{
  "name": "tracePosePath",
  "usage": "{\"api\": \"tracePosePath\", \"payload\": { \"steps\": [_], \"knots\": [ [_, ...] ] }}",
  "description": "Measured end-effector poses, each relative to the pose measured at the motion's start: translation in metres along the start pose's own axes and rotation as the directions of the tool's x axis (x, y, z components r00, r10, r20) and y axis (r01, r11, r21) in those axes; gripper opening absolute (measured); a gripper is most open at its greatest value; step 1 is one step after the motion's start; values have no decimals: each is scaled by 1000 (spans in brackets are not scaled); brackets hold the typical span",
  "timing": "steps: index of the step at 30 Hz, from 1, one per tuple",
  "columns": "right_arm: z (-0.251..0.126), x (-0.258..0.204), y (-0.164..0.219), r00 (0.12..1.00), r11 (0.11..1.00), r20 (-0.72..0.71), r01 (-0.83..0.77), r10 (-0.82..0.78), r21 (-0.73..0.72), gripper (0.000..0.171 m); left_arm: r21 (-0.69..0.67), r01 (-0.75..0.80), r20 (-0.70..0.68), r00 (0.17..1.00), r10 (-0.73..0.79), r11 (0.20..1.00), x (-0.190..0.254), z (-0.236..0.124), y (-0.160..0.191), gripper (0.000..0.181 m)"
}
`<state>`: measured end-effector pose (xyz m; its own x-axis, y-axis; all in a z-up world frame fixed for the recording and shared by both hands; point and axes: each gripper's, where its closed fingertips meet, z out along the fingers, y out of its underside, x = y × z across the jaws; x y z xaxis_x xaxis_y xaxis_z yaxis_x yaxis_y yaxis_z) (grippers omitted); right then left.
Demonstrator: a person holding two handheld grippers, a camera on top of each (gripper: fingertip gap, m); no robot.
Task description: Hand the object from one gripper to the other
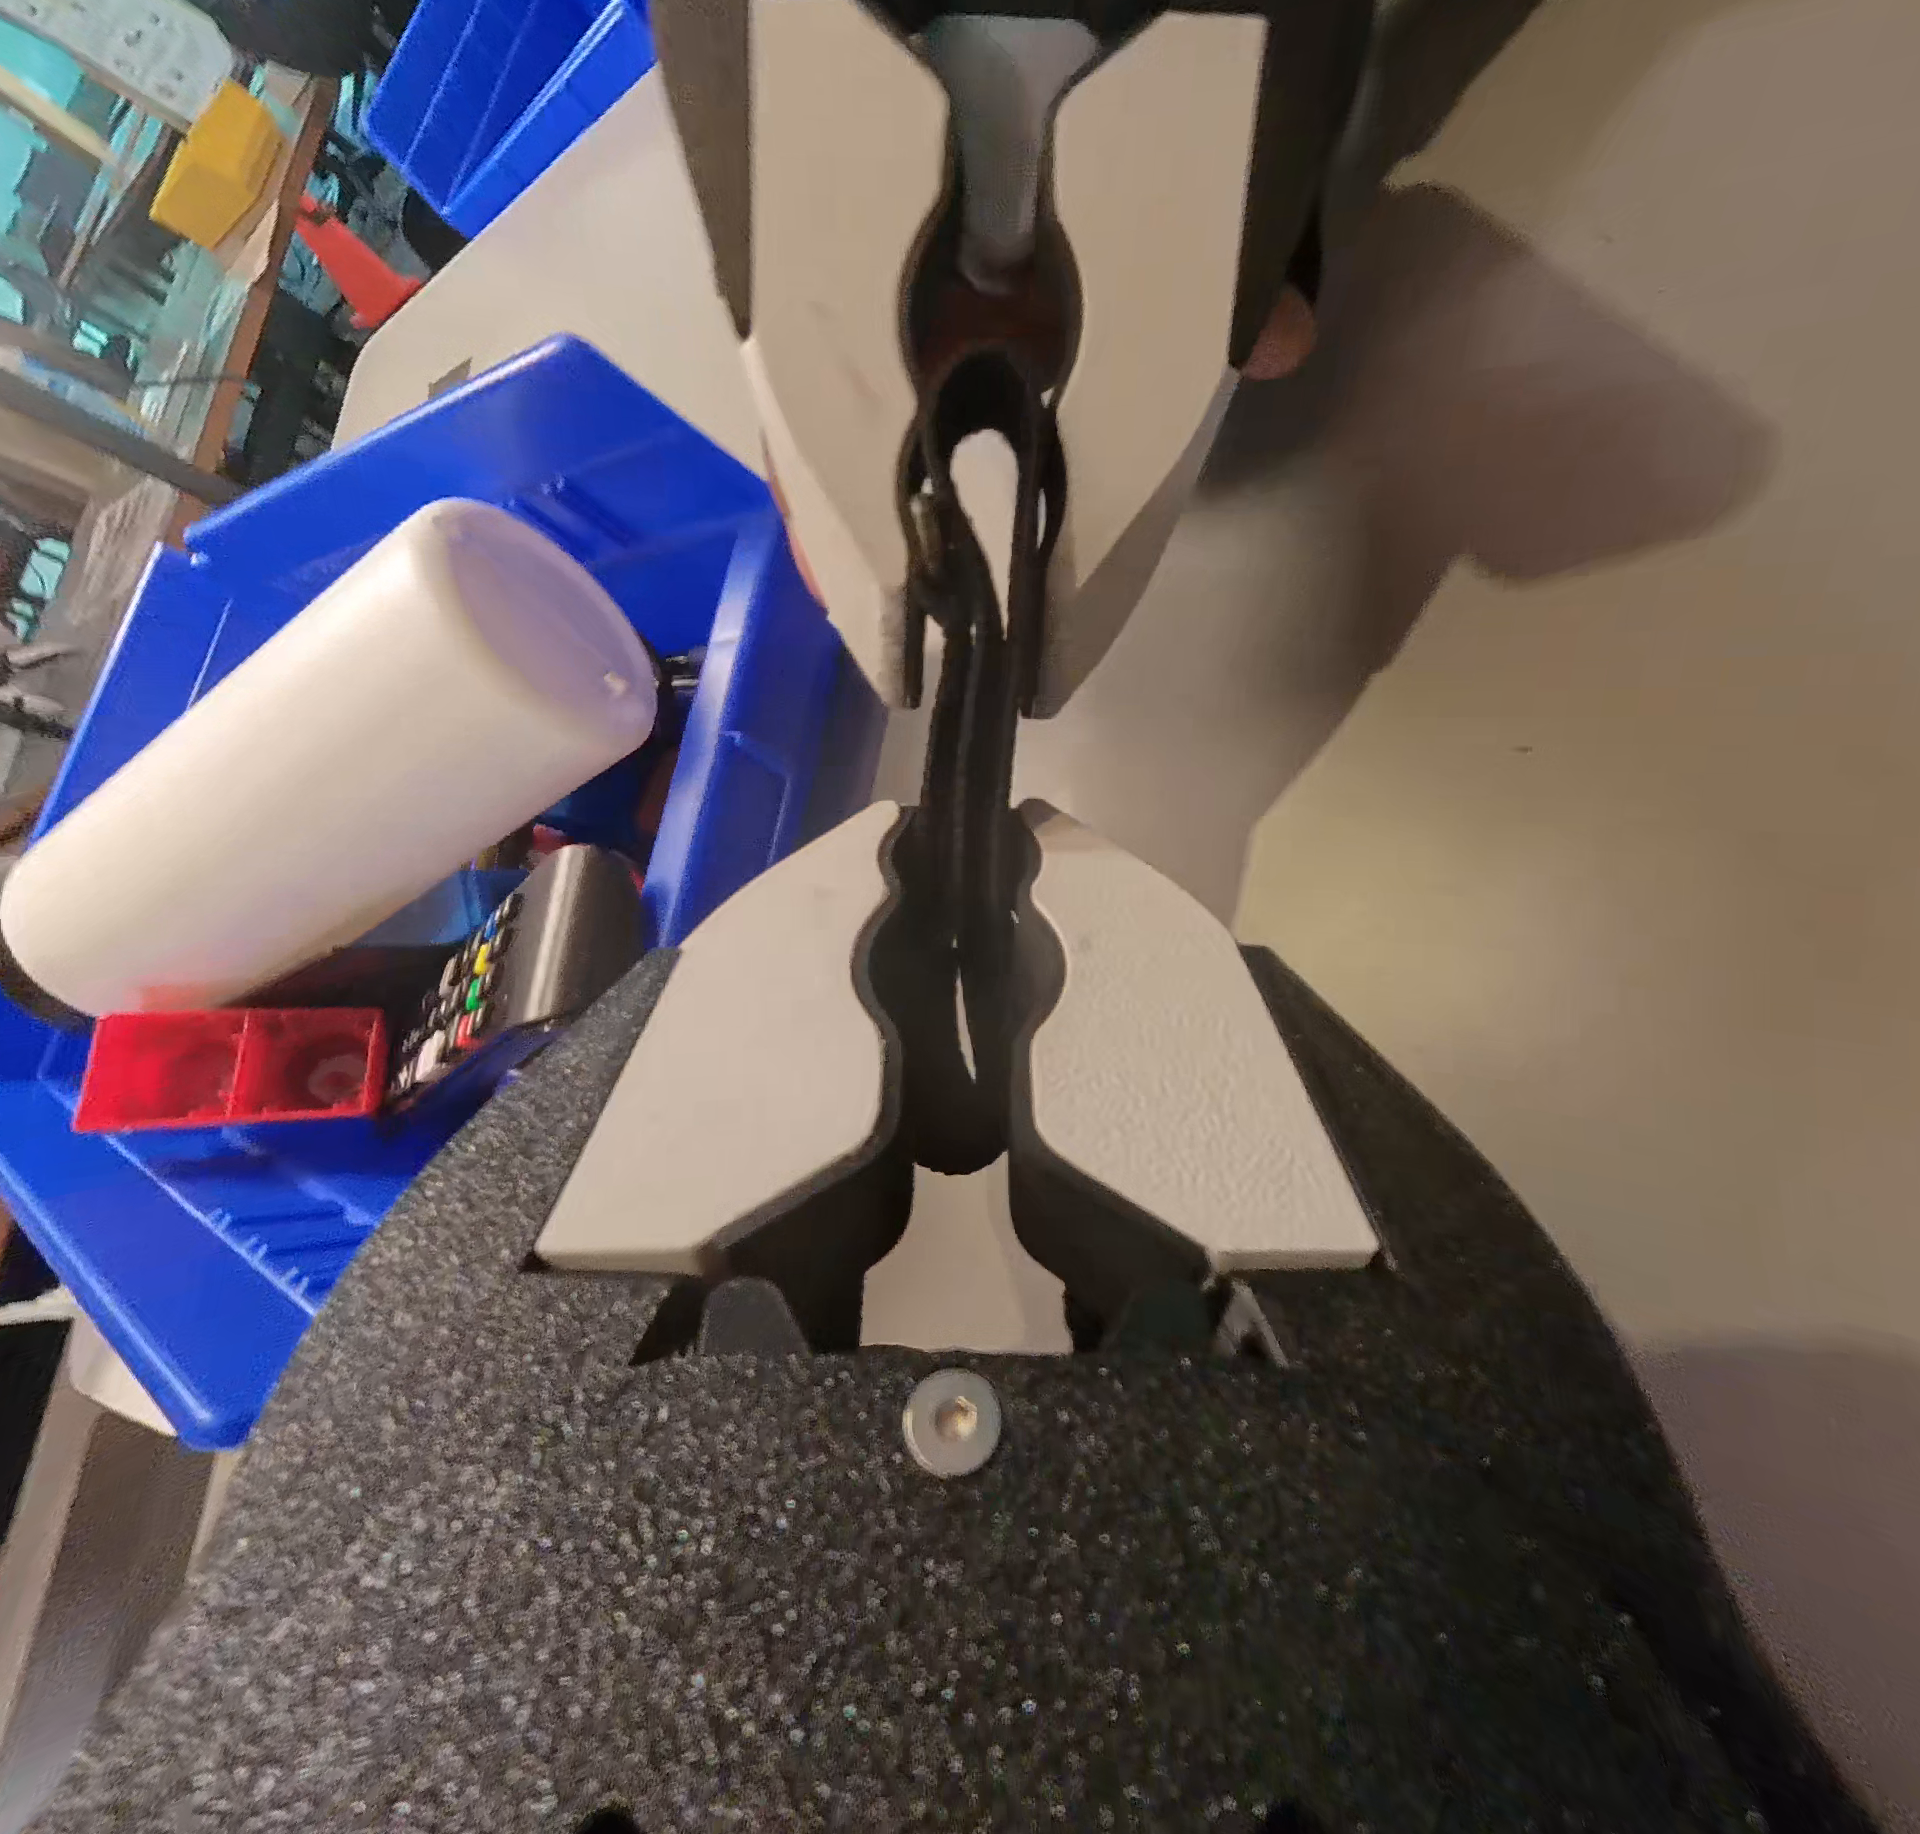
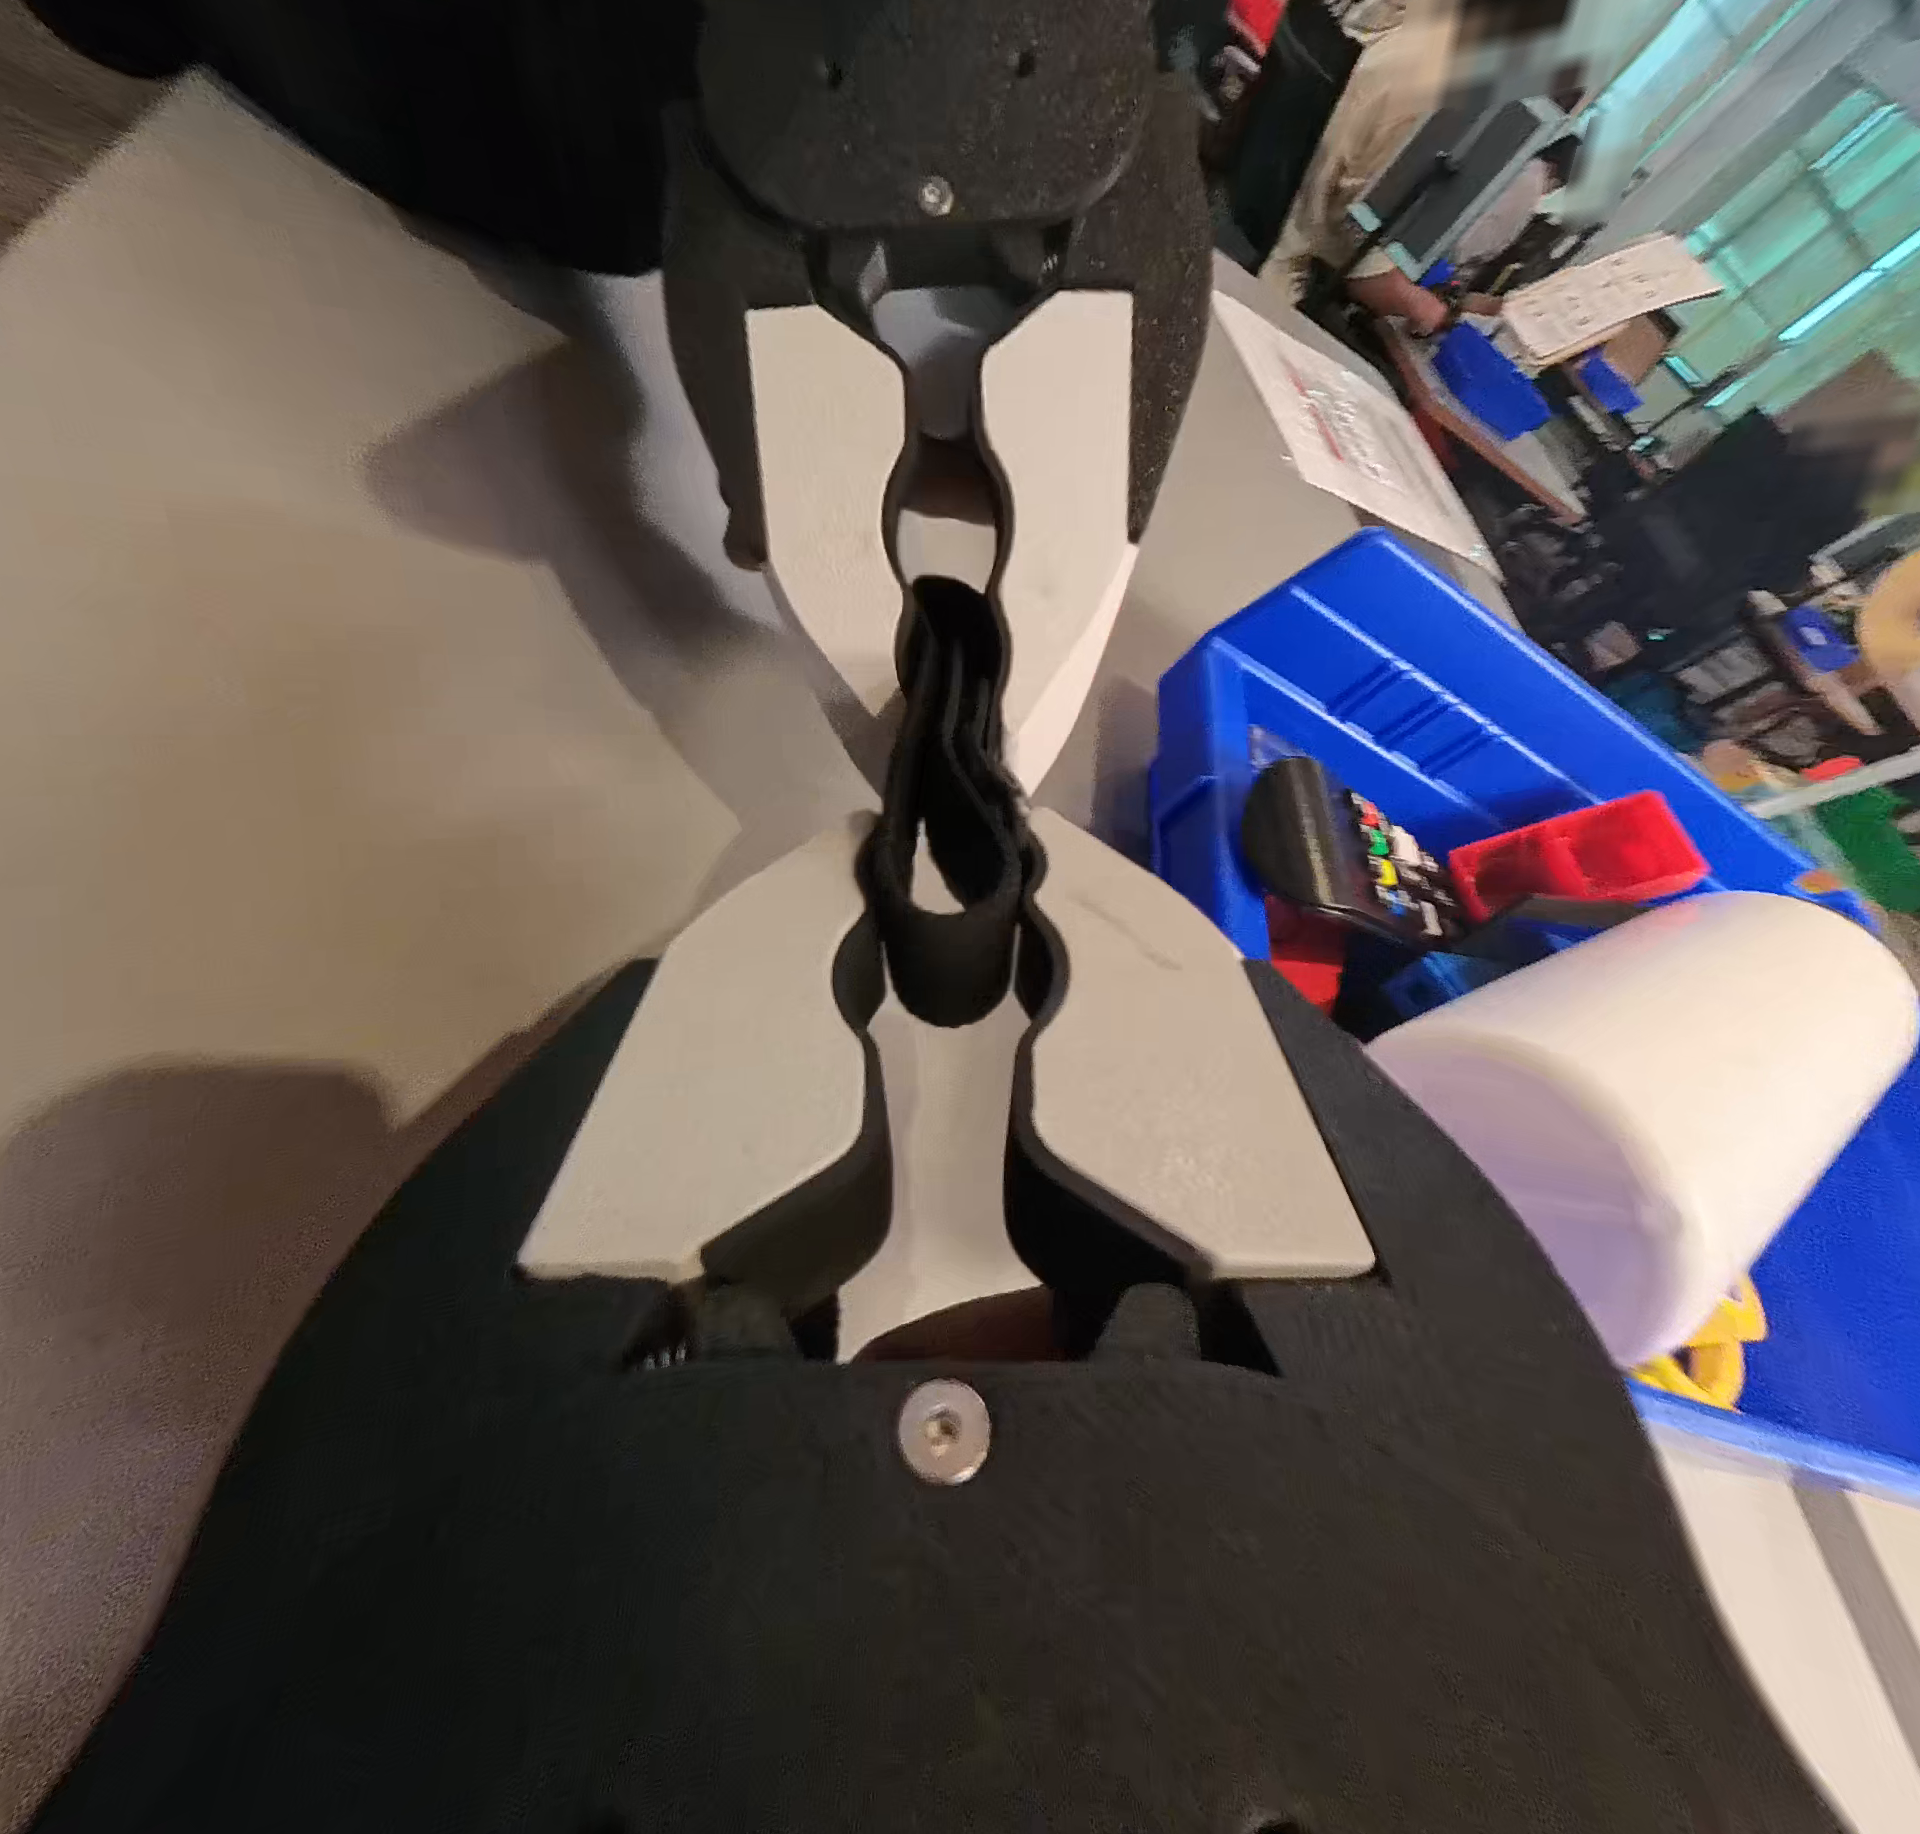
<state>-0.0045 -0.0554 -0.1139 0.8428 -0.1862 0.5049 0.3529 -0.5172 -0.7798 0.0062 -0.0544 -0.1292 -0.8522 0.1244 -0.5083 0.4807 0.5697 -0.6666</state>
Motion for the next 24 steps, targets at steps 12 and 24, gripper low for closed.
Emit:
{"api": "tracePosePath", "payload": {
  "steps": [12,24],
  "knots": [
    [-19,55,-10,830,945,-454,311,-323,-105,13,246,333,185,906,-381,910,-64,-32,-22,63],
    [-31,71,-26,396,713,-619,557,-678,-425,13,254,953,-481,272,-834,164,-56,-28,-47,68]
  ]
}}
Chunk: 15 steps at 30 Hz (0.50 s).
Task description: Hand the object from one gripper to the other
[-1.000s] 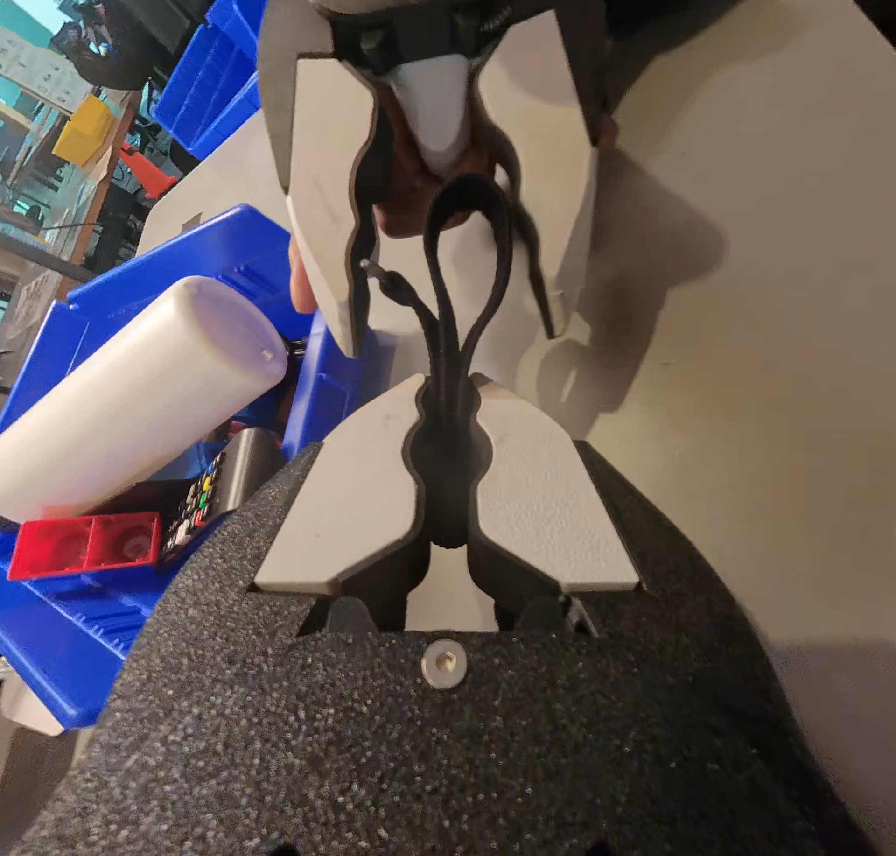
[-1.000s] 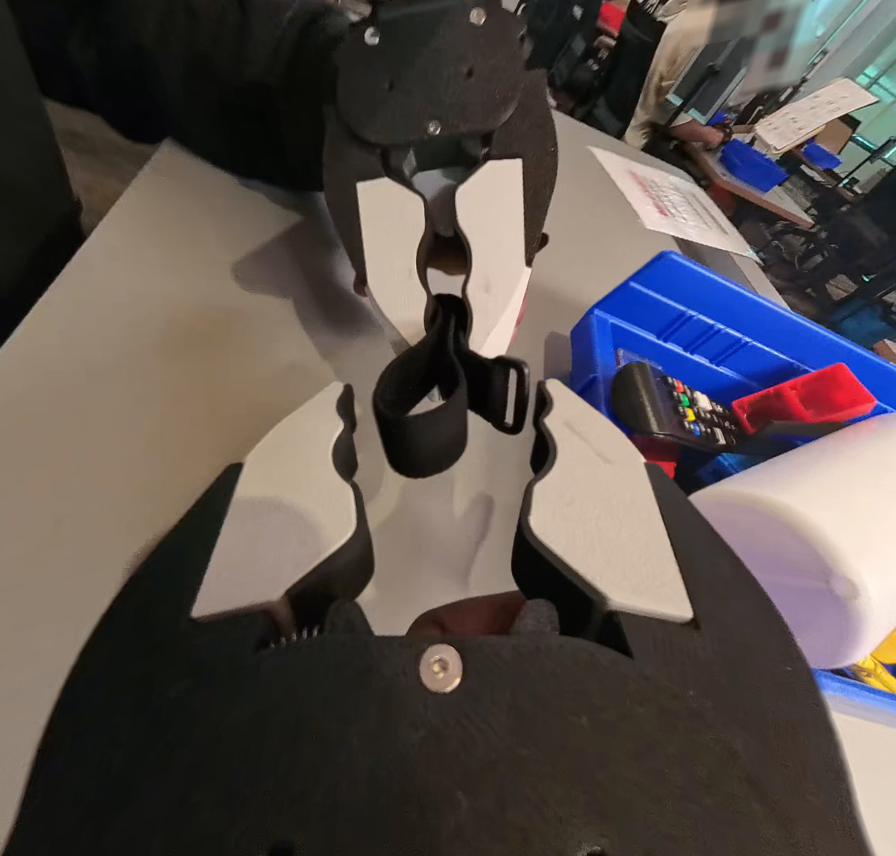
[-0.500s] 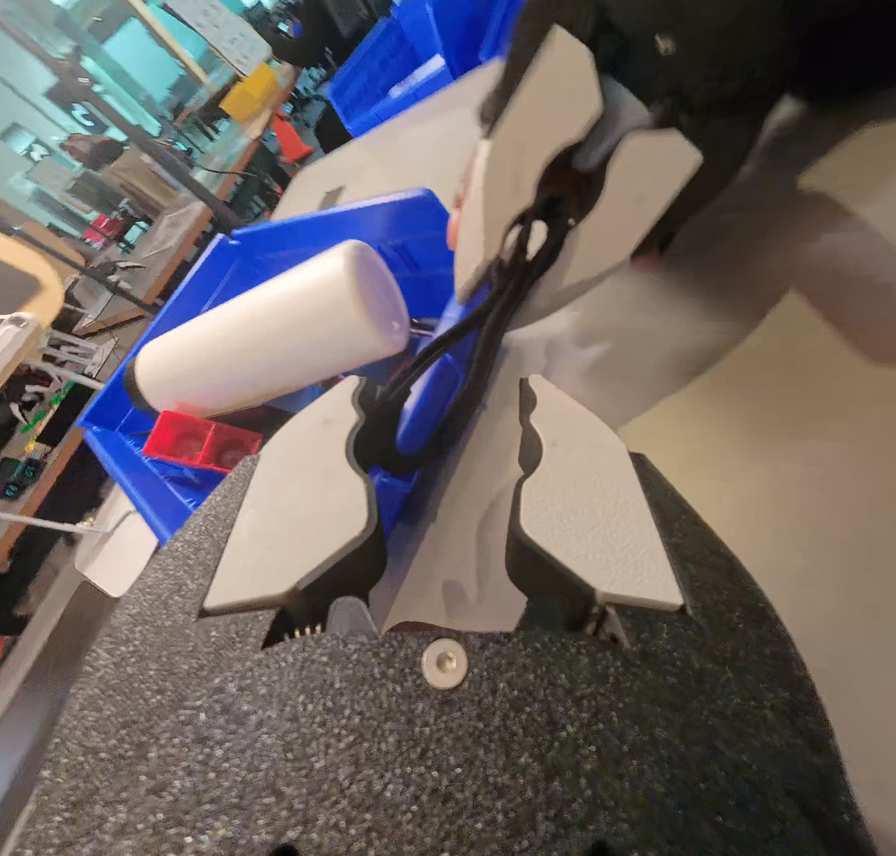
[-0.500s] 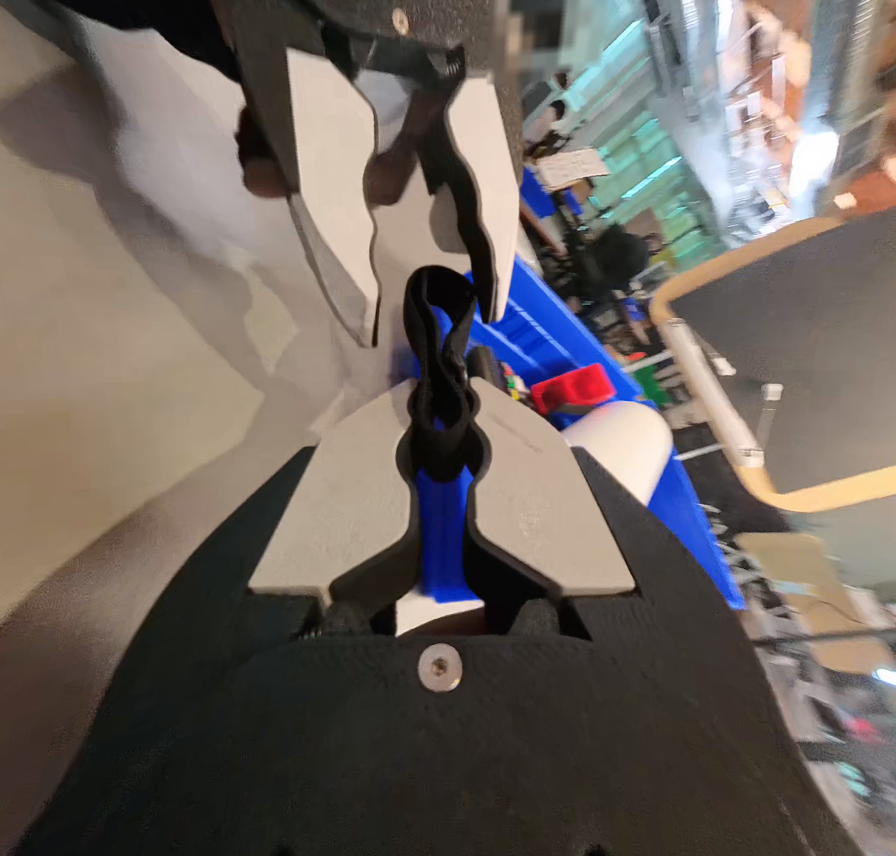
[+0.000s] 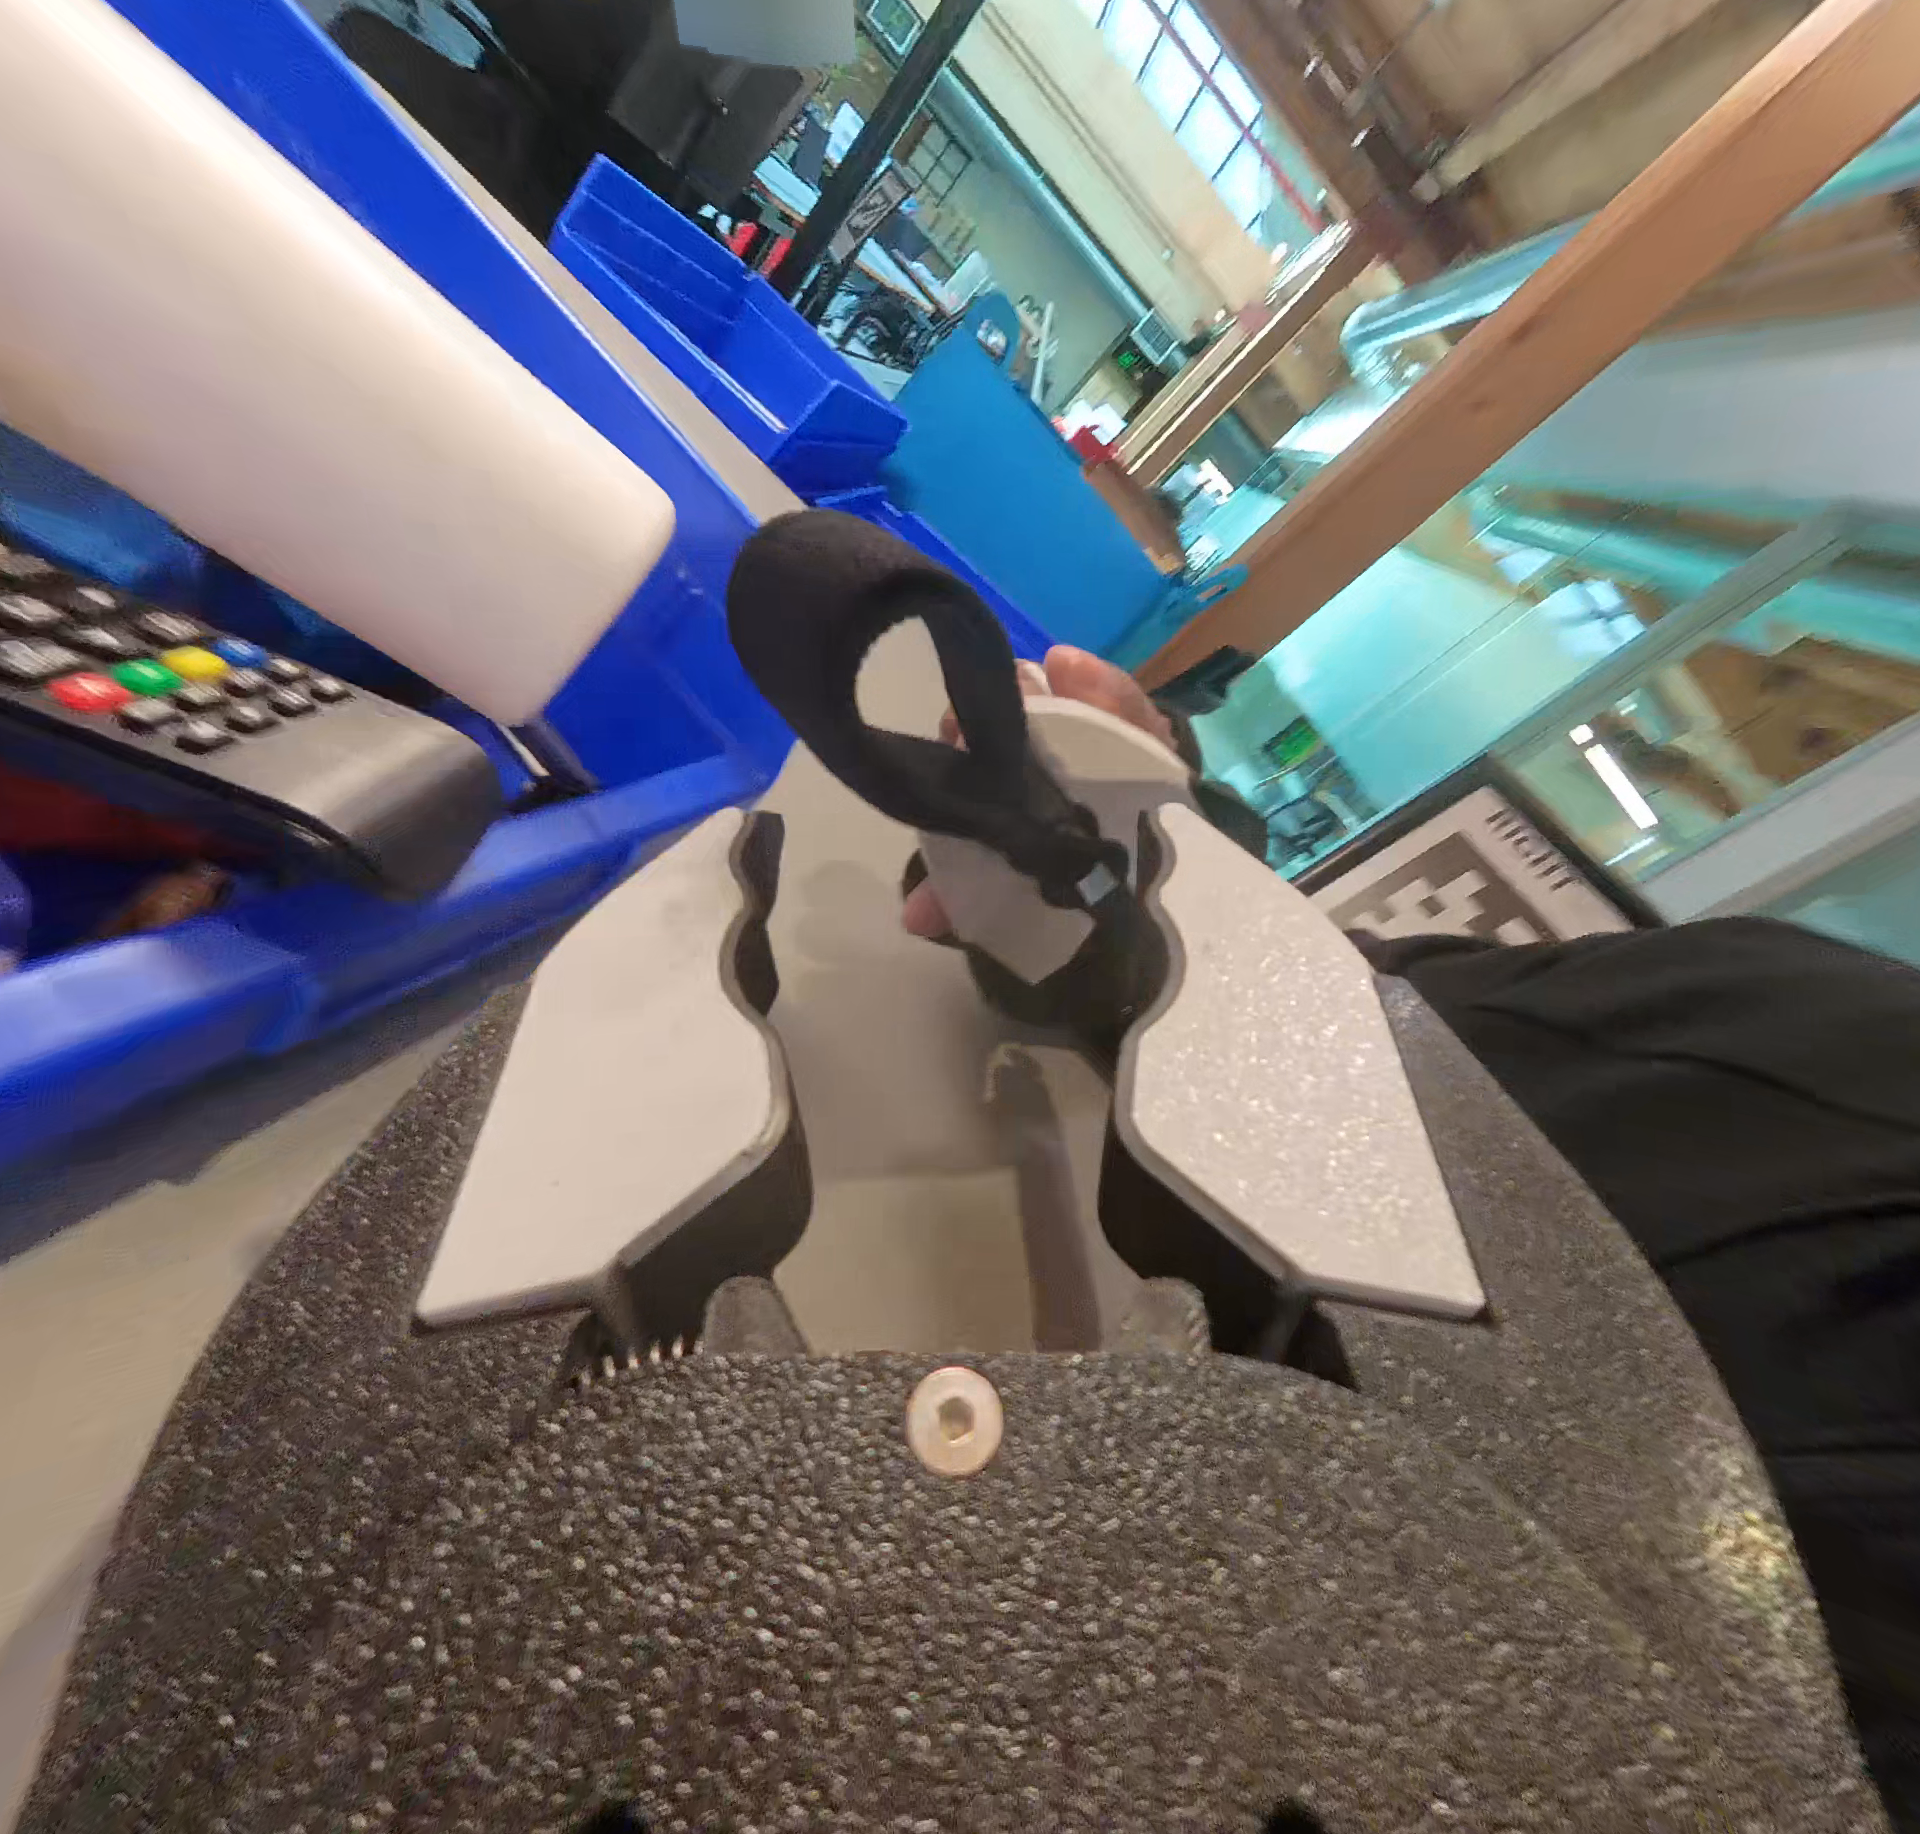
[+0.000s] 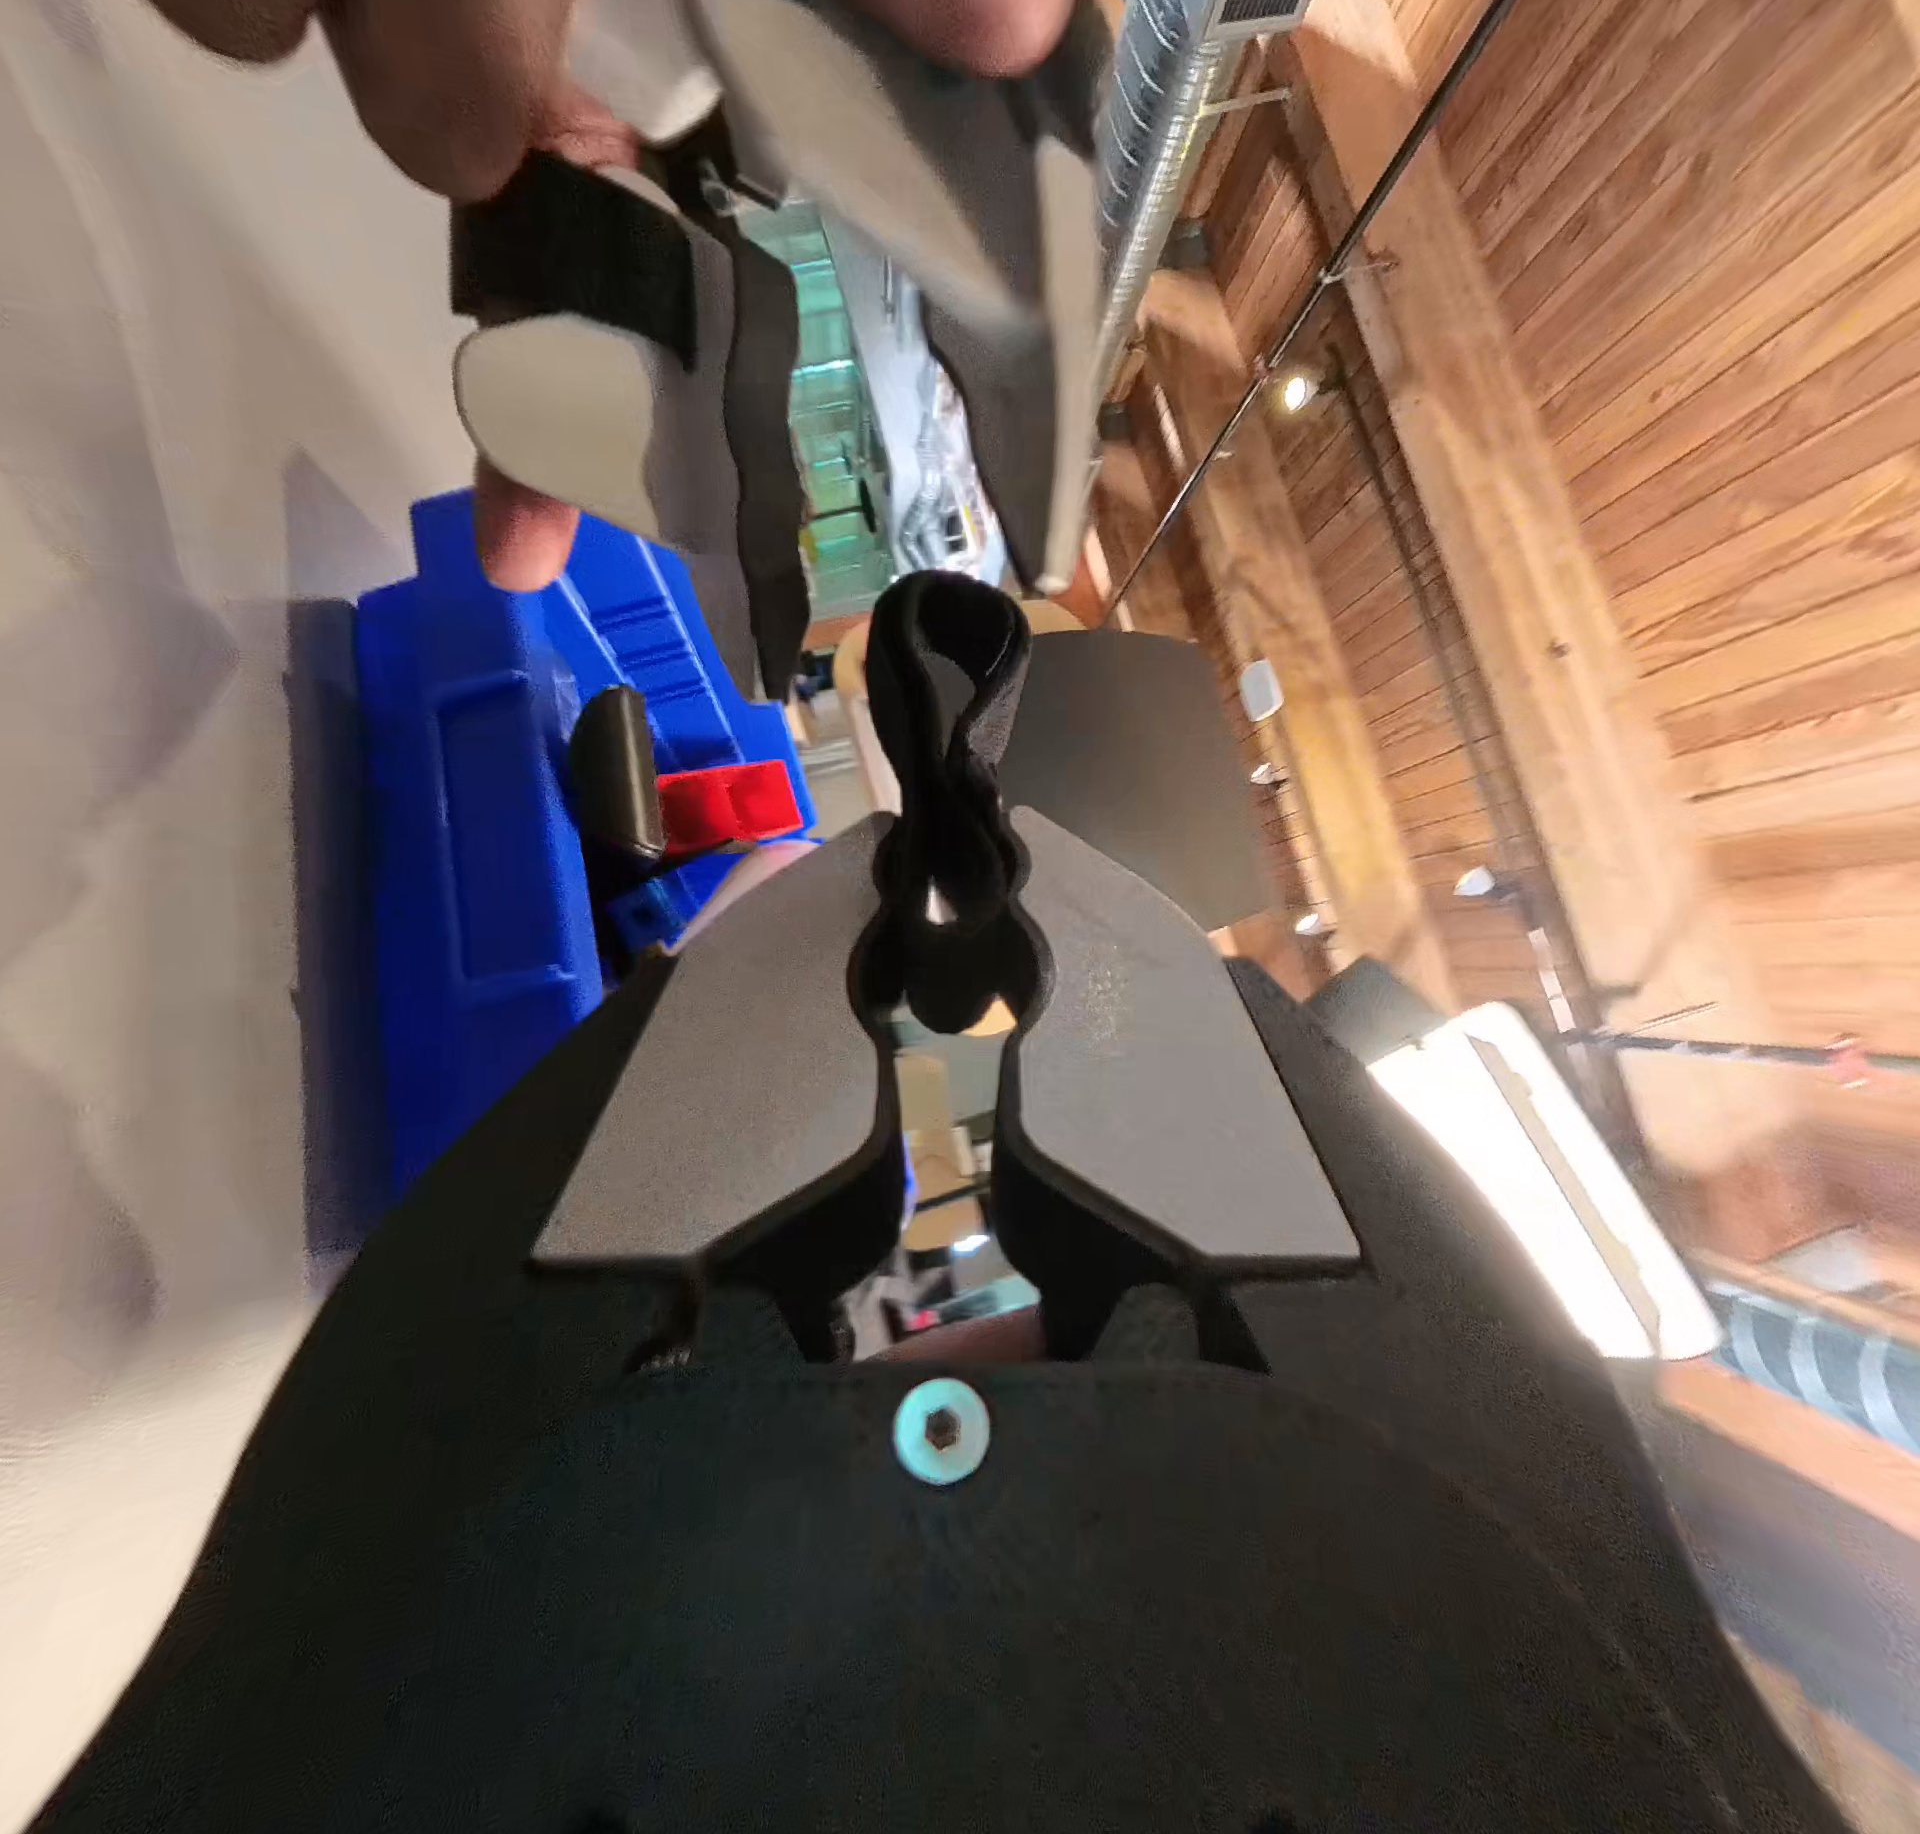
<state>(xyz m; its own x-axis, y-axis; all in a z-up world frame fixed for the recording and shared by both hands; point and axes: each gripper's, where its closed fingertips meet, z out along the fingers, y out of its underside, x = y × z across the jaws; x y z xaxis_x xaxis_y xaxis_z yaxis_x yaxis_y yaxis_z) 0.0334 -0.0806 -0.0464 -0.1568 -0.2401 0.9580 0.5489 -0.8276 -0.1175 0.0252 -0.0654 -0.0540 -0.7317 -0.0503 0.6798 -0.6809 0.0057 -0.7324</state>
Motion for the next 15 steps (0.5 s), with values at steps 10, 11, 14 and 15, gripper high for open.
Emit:
{"api": "tracePosePath", "payload": {
  "steps": [10,11,14,15],
  "knots": [
    [-2,-18,-20,995,994,33,94,-96,53,20,59,28,-26,999,-27,998,-1,0,5,14],
    [-2,-19,-19,998,999,65,14,-17,46,25,69,-14,-10,1000,14,998,-2,-1,3,13],
    [-1,-25,-15,911,937,232,-349,340,-3,39,107,-200,51,979,196,974,-1,-6,-7,13],
    [0,-26,-14,847,887,280,-461,451,-34,45,115,-278,73,960,271,954,0,-8,-11,13]
  ]
}}
